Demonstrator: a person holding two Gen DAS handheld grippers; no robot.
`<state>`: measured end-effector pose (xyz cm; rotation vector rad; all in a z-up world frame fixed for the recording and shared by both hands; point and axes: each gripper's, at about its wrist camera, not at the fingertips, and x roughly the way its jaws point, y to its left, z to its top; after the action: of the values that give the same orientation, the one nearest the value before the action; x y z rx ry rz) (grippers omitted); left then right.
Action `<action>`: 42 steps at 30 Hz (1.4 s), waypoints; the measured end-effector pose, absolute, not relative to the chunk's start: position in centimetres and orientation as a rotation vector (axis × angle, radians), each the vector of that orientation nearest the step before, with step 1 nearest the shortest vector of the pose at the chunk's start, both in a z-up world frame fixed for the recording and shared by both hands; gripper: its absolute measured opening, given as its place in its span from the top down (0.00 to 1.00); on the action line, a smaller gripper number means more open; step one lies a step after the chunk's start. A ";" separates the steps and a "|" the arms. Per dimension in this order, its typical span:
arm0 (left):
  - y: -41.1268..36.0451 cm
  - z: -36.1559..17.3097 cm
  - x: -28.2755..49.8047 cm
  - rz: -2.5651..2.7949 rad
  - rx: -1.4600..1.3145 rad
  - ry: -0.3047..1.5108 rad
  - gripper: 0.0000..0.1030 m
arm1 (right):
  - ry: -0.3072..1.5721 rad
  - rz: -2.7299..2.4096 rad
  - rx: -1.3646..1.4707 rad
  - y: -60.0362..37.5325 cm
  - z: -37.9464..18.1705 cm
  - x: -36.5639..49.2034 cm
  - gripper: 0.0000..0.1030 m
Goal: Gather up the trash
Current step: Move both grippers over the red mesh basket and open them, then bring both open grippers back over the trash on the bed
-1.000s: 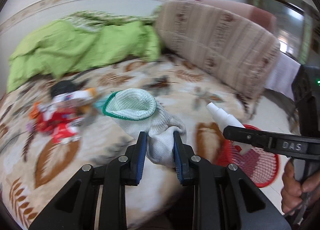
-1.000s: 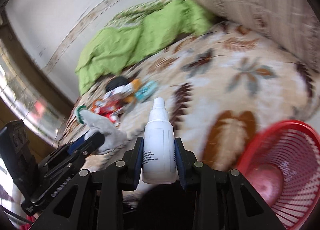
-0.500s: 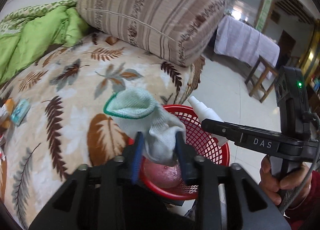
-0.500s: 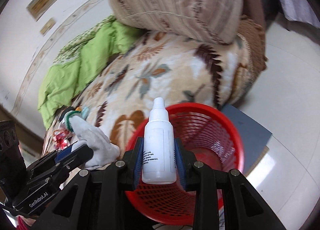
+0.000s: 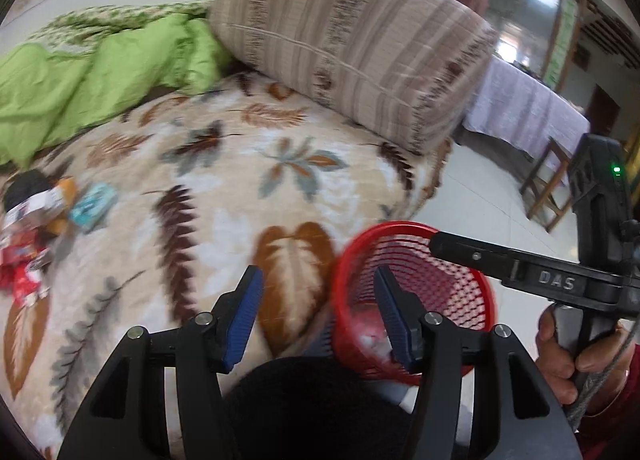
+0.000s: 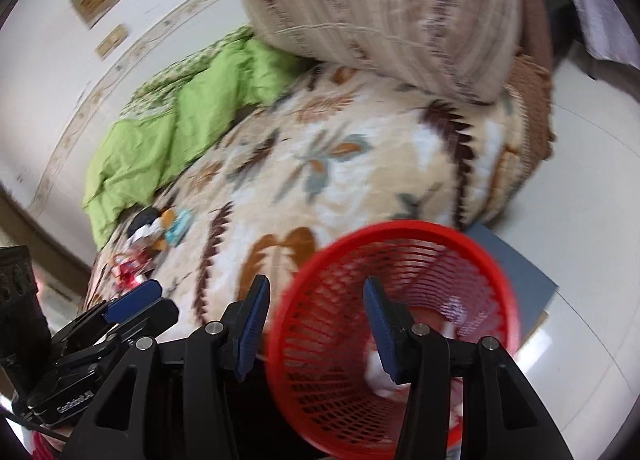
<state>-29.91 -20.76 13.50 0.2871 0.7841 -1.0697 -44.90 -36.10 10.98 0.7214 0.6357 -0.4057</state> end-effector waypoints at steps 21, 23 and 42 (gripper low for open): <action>-2.2 11.1 -14.6 -0.546 -0.021 0.849 0.45 | 0.751 -0.018 0.513 -24.3 12.6 -26.9 0.46; -0.4 10.9 -13.1 -0.485 -0.058 0.838 0.45 | 0.768 0.037 0.517 -23.0 12.4 -24.8 0.46; 7.2 8.4 -8.2 -0.248 -0.135 0.807 0.45 | 0.977 0.267 0.707 -17.0 4.8 -4.2 0.46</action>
<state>-8.23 7.23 8.41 -0.1353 0.8067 -0.2479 -4.25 -16.96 4.81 0.7067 0.9765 0.2665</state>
